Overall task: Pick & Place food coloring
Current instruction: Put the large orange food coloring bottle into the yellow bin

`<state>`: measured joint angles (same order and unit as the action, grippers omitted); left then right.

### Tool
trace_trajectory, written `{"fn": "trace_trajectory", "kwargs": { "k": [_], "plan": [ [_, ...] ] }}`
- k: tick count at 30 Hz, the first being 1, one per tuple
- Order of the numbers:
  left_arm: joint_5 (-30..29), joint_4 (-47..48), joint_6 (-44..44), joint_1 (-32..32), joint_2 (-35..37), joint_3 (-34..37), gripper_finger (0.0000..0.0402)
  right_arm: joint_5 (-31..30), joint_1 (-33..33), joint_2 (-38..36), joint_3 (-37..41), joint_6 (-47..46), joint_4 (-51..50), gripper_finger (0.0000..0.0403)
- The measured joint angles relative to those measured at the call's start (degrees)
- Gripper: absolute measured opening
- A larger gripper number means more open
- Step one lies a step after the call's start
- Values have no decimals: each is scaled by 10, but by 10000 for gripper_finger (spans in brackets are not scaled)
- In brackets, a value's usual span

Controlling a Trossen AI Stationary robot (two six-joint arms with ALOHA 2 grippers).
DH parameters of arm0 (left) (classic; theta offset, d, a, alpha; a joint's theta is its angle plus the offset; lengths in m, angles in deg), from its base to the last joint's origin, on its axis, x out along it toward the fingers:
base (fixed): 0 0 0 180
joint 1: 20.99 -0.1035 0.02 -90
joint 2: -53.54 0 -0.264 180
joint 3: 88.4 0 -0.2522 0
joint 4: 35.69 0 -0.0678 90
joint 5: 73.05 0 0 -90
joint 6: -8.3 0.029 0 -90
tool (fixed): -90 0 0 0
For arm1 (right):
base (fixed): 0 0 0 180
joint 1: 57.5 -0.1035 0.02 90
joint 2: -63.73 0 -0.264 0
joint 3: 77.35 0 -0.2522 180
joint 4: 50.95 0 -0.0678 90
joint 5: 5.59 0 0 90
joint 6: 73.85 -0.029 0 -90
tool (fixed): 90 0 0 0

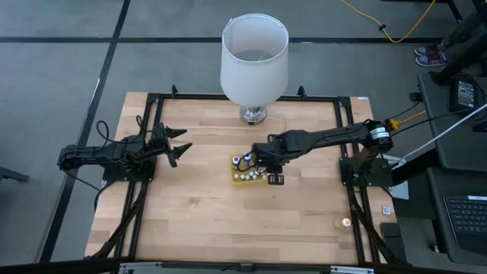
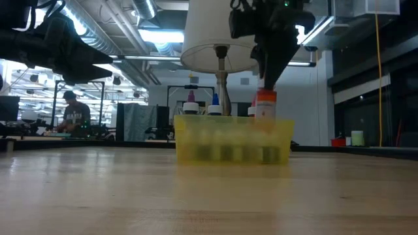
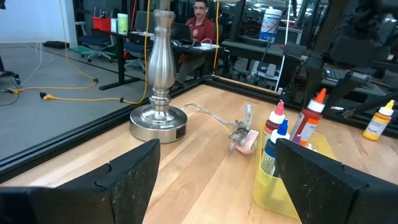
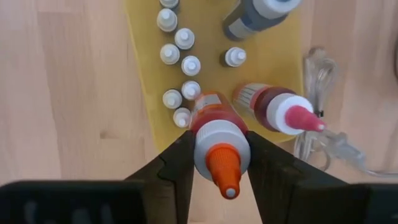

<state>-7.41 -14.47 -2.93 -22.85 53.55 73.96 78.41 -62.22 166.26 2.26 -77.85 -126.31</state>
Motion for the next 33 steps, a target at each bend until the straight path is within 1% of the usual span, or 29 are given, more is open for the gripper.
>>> {"fn": "trace_trajectory", "kwargs": {
  "k": [11, 15, 23, 33],
  "plan": [
    [0, 0, 0, 0, 0, 0, 311, 0, 1, 0, 55, -32, 47, 132],
    [0, 0, 0, 0, 0, 0, 311, 0, 1, 0, 56, -32, 63, 136],
    [0, 0, 0, 0, 0, 0, 311, 0, 2, 0, 56, -28, 72, 169],
    [0, 0, 0, 0, 0, 0, 311, -1, 2, 0, 56, -35, 60, 174]
  ]
}}
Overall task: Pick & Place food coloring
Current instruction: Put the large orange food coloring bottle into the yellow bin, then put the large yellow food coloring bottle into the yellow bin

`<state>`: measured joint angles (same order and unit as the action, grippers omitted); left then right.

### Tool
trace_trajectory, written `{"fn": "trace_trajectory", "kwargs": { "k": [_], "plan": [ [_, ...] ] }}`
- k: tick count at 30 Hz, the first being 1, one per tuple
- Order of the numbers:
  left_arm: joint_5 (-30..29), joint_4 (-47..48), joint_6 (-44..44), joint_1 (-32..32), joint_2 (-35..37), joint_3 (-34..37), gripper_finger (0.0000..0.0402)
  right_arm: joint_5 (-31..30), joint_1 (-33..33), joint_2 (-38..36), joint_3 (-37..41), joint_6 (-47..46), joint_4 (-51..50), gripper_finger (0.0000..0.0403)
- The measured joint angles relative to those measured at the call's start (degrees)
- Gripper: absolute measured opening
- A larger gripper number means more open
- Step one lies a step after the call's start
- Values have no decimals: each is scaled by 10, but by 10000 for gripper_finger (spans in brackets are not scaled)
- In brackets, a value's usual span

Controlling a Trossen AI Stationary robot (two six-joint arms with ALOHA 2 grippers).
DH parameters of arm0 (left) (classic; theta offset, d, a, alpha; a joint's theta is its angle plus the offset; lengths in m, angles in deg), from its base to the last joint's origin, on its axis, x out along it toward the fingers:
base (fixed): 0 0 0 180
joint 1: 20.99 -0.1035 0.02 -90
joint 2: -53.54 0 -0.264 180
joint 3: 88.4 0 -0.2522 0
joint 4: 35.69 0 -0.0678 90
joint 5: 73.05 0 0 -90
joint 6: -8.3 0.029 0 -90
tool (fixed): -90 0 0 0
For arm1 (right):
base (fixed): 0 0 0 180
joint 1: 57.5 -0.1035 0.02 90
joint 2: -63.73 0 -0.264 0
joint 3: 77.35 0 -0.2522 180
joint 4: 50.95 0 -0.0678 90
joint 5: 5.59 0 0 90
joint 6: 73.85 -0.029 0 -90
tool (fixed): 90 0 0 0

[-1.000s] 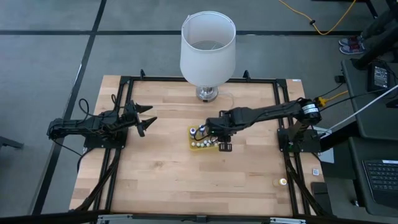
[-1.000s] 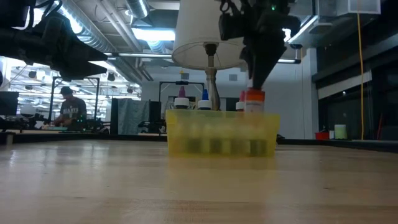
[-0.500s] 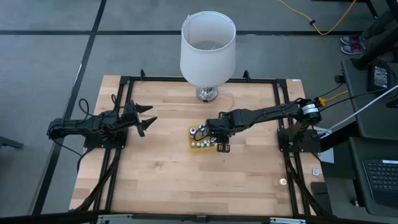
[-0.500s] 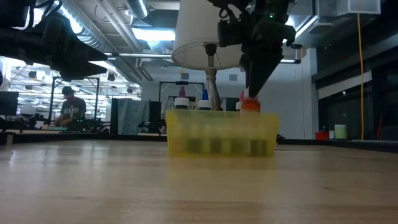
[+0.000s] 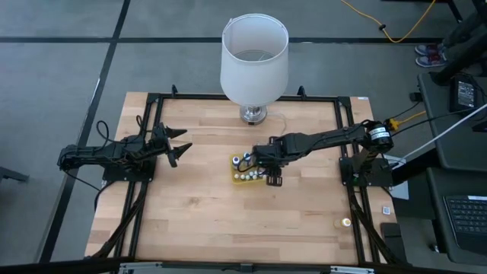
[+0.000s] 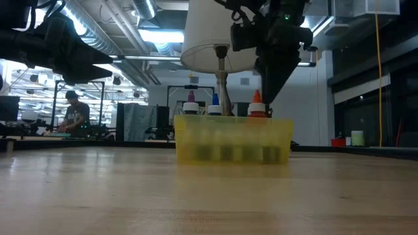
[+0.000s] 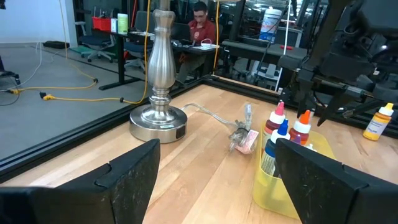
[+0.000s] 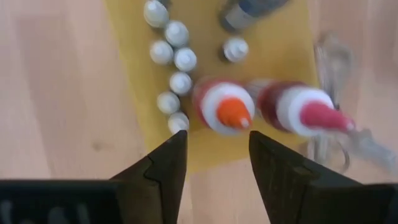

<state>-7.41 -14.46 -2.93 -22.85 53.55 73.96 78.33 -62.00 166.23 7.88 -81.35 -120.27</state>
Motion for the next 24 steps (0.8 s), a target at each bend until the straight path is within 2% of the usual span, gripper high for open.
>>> {"fn": "trace_trajectory", "kwargs": {
  "k": [7, 12, 15, 24],
  "plan": [
    [0, 0, 0, 0, 0, 0, 312, -33, 7, -8, -14, -27, -100, 174],
    [0, 0, 0, 0, 0, 0, 312, -31, 5, -28, -27, -54, -134, 174],
    [0, 0, 0, 0, 0, 0, 313, -2, -3, -44, -33, -77, -148, 180],
    [0, 0, 0, 0, 0, 0, 312, 49, -75, -91, -34, -99, -203, 257]
  ]
}}
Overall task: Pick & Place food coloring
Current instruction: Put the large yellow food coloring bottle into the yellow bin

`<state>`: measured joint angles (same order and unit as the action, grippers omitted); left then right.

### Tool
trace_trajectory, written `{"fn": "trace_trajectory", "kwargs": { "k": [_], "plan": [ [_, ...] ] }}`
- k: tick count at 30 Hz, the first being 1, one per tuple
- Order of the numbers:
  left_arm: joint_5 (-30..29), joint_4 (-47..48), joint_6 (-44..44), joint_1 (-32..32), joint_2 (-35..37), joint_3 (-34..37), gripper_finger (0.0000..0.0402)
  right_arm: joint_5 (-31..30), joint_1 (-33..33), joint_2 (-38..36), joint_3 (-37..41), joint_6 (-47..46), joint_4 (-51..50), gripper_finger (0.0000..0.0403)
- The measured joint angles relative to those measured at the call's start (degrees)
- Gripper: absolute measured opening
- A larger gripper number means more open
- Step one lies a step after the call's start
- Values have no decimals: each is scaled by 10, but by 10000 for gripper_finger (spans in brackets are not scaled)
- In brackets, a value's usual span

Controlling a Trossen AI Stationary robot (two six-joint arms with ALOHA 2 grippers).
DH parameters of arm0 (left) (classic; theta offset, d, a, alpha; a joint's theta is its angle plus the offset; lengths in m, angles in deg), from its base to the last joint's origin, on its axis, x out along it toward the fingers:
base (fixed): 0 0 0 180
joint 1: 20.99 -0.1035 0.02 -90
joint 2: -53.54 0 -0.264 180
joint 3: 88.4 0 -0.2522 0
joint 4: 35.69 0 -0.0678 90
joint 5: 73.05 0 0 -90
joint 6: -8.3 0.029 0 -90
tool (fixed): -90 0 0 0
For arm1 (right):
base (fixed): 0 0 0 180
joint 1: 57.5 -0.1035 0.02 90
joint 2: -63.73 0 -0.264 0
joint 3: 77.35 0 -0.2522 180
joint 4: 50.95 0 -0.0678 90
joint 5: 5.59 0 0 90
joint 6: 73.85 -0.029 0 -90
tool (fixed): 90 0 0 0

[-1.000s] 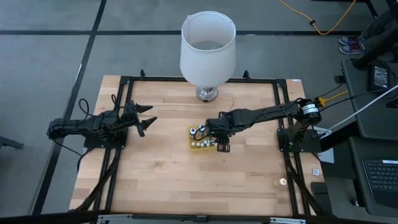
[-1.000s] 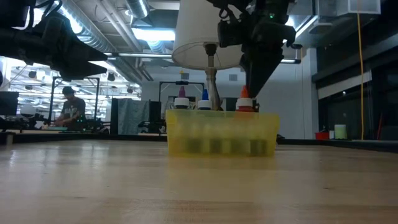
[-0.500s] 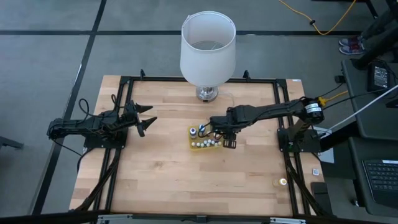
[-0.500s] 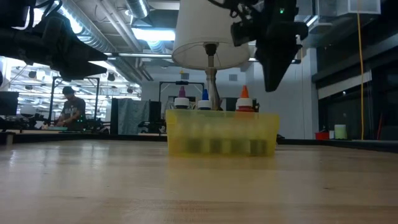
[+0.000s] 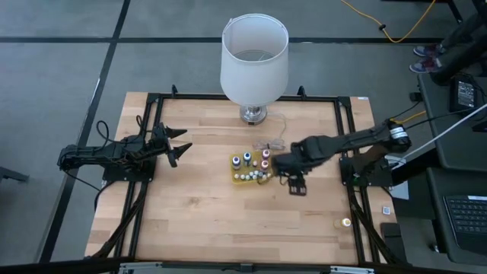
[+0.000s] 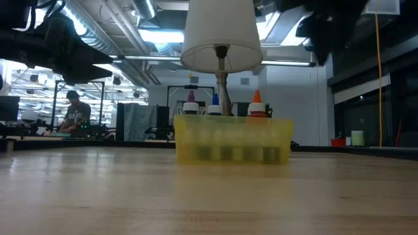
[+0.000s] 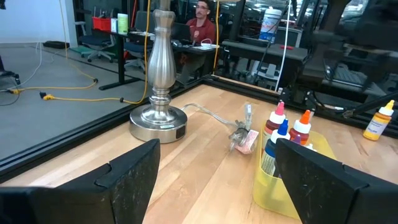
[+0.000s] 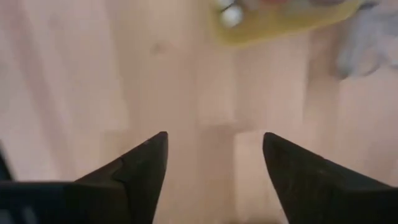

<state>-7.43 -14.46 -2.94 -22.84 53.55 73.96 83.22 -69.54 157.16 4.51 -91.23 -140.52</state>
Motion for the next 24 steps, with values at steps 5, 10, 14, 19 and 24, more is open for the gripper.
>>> {"fn": "trace_trajectory", "kwargs": {
  "k": [5, 10, 14, 19, 24],
  "plan": [
    [0, 0, 0, 0, 0, 0, 311, 14, -80, -29, 0, -35, -46, 284],
    [0, 0, 0, 0, 0, 0, 312, 23, -179, -54, 1, -57, -91, 289],
    [0, 0, 0, 0, 0, 0, 312, 46, -252, -68, 19, -84, -101, 289],
    [0, 0, 0, 0, 0, 0, 311, 72, -329, -77, 55, -143, -98, 289],
    [0, 0, 0, 0, 0, 0, 311, 109, -377, -78, 95, -199, -84, 289]
  ]
}}
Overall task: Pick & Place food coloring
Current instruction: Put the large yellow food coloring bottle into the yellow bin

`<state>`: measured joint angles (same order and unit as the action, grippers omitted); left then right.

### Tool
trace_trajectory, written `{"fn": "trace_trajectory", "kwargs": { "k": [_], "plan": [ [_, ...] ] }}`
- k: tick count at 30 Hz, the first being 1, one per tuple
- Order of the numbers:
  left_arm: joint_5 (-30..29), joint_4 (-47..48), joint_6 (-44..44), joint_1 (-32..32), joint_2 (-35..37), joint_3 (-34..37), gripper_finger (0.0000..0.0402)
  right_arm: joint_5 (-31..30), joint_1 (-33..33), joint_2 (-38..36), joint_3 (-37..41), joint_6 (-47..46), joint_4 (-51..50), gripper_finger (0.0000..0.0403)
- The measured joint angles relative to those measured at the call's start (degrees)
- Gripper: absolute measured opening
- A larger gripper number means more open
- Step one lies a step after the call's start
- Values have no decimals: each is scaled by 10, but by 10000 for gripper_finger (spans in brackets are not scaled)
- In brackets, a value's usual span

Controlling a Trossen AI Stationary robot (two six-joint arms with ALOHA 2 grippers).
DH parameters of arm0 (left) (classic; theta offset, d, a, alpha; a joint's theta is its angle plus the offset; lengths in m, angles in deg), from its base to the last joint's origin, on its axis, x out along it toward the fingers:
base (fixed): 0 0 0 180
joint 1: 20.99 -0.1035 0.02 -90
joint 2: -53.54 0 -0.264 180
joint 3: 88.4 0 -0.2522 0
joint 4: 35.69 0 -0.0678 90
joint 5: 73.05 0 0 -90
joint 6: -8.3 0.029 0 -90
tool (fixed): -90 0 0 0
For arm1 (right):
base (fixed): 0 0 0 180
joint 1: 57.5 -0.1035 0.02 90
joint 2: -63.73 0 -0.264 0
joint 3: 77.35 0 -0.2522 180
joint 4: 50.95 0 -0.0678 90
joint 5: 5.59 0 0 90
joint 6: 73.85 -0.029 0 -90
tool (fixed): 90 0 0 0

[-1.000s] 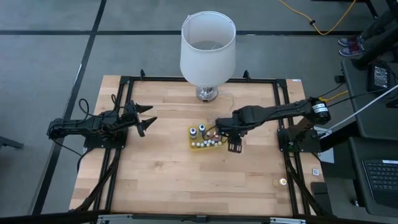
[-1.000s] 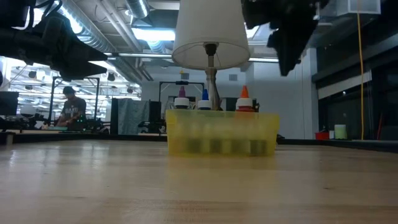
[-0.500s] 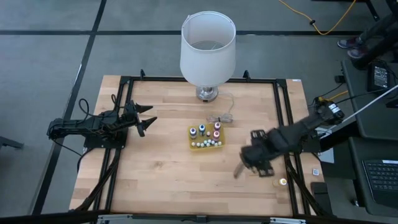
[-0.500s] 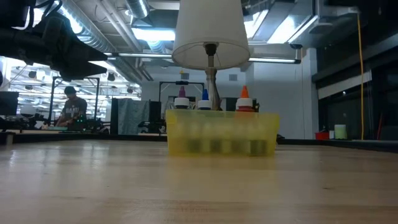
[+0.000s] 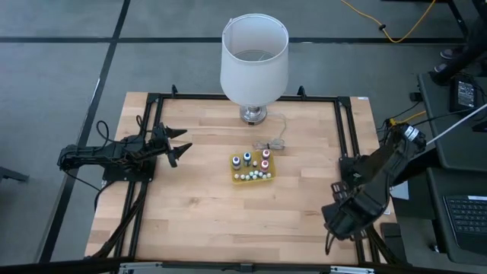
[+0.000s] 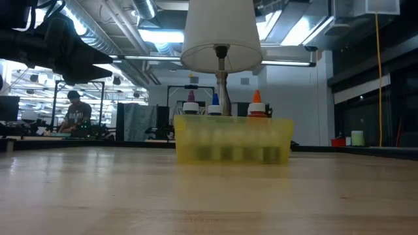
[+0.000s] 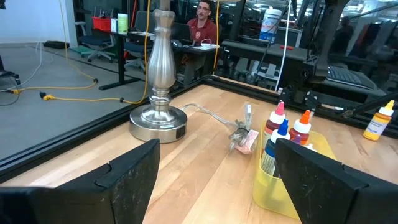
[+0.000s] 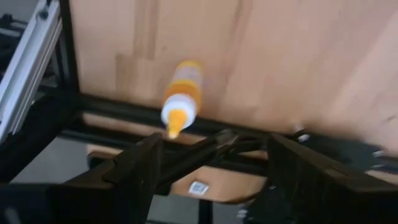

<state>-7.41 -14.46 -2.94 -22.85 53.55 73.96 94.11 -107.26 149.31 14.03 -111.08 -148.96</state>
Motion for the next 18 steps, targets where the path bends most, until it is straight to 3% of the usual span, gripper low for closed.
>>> {"fn": "trace_trajectory", "kwargs": {
  "k": [10, 18],
  "plan": [
    [0, 0, 0, 0, 0, 0, 311, 65, -55, 0, 85, -78, 100, 289],
    [0, 0, 0, 0, 0, 0, 311, 60, -67, 0, 140, -96, 158, 289]
  ]
}}
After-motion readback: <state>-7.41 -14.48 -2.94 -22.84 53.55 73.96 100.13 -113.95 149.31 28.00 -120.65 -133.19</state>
